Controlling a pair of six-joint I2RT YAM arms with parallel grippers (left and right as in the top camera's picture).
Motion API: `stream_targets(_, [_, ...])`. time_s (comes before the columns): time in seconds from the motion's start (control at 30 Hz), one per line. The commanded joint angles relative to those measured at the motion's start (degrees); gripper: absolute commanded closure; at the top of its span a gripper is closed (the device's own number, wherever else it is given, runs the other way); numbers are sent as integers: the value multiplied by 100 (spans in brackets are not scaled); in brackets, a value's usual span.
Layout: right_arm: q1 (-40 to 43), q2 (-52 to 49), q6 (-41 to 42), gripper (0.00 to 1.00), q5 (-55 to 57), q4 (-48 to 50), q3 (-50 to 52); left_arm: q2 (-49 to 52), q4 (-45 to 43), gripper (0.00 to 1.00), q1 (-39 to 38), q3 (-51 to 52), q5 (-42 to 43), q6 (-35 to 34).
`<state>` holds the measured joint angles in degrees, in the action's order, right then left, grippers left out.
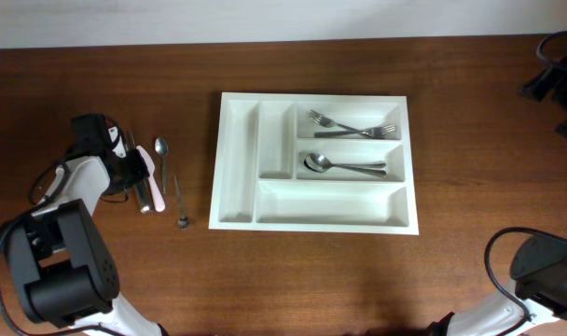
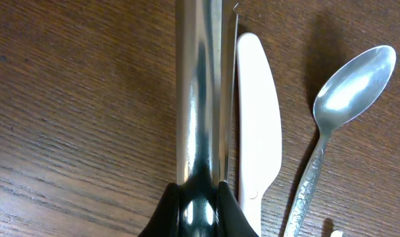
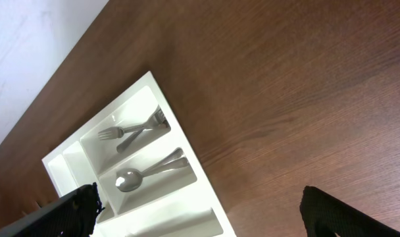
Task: Pack container
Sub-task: 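Move the right arm aside and grasp the metal tongs with left gripper, then carry the tongs into the tray's bottom compartment and release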
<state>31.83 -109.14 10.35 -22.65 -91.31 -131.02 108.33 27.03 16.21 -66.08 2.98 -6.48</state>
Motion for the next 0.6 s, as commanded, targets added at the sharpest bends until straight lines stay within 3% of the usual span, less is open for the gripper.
stream_targets(0.0, [7, -24, 4, 1, -92, 0, 31, 22, -2, 98, 13, -170, 74, 26])
stream_targets(0.27, [7, -24, 4, 1, -92, 0, 31, -376, 636, 98, 9, -1027, 72, 160])
stream_targets(0.57, [7, -24, 4, 1, -92, 0, 31, -1099, 1930, 98, -267, -2229, 345, 577])
